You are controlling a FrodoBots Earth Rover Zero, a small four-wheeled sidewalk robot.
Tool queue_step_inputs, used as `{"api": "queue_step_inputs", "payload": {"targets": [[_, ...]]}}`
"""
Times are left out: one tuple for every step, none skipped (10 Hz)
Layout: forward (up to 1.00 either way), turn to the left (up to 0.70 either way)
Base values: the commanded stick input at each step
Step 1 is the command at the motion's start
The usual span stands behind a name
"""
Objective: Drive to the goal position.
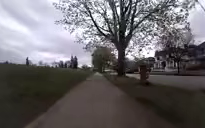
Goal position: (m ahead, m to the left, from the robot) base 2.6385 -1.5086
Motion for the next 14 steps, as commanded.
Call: {"api": "queue_step_inputs", "payload": {"targets": [[0.85, 0.0], [0.85, 0.0], [0.85, 0.0], [0.85, 0.0], [0.85, 0.0], [0.85, 0.0], [0.85, 0.0], [0.85, 0.0], [0.87, 0.0], [1.0, 0.0], [1.0, 0.0], [1.0, 0.0], [1.0, 0.0], [1.0, 0.0]]}}
